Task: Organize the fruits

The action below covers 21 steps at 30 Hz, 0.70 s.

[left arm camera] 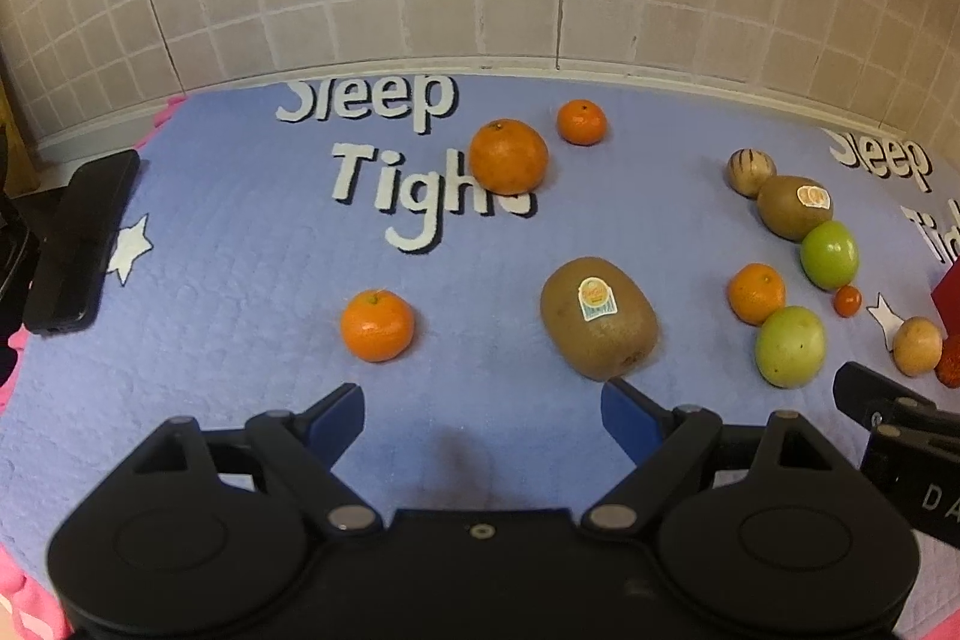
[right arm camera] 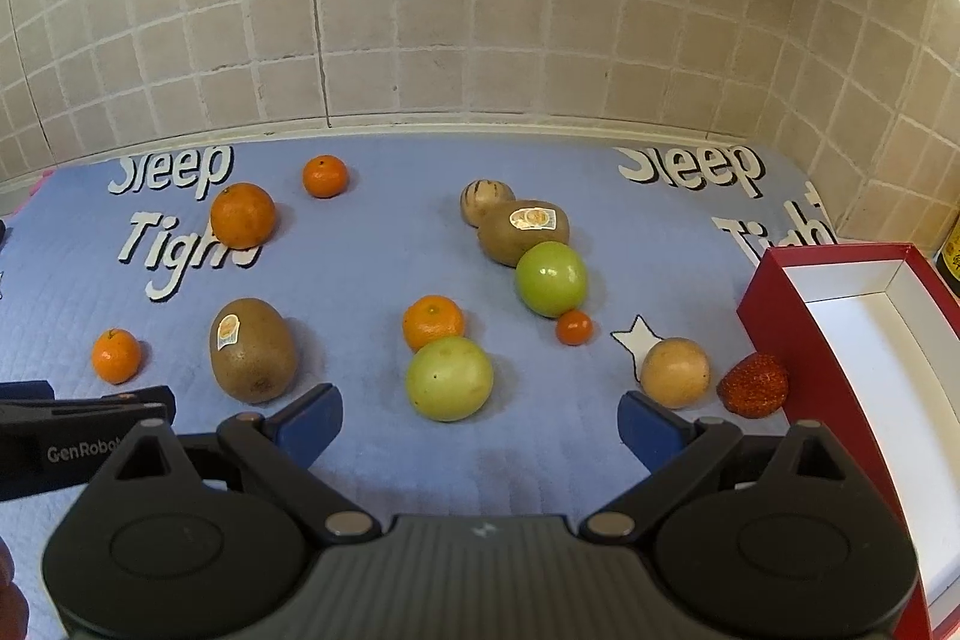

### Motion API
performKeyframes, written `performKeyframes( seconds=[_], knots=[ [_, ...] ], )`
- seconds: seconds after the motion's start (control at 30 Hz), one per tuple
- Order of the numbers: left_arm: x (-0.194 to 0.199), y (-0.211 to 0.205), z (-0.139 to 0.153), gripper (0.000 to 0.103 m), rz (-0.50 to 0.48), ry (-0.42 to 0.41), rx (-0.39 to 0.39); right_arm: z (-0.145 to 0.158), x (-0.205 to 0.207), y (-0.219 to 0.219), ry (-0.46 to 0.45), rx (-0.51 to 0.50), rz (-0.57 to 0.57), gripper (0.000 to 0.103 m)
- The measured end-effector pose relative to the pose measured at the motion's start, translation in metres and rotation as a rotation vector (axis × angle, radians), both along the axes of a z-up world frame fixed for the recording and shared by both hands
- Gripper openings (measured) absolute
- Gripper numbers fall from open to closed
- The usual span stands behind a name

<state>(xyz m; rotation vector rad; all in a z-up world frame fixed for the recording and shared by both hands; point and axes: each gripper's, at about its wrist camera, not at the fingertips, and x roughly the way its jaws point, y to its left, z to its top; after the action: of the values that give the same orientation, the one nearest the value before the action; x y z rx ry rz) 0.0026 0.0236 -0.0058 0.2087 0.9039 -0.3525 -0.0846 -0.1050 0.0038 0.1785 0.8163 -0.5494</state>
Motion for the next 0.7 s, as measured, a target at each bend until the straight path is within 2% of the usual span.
performKeyframes(
  seconds=[0.37, 0.7],
  knots=[
    [0.0004, -0.0046, 0.0003, 0.102, -0.011, -0.019, 0.035, -0.0016, 0.0007, -0.0008, 0.013, 0.009, -0.011, 0.1],
    [-0.0006, -0.0065, 0.0008, 0.102, -0.017, -0.022, 0.035, 0.0, 0.0004, -0.0006, 0.011, 0.004, -0.012, 0.1]
  ],
)
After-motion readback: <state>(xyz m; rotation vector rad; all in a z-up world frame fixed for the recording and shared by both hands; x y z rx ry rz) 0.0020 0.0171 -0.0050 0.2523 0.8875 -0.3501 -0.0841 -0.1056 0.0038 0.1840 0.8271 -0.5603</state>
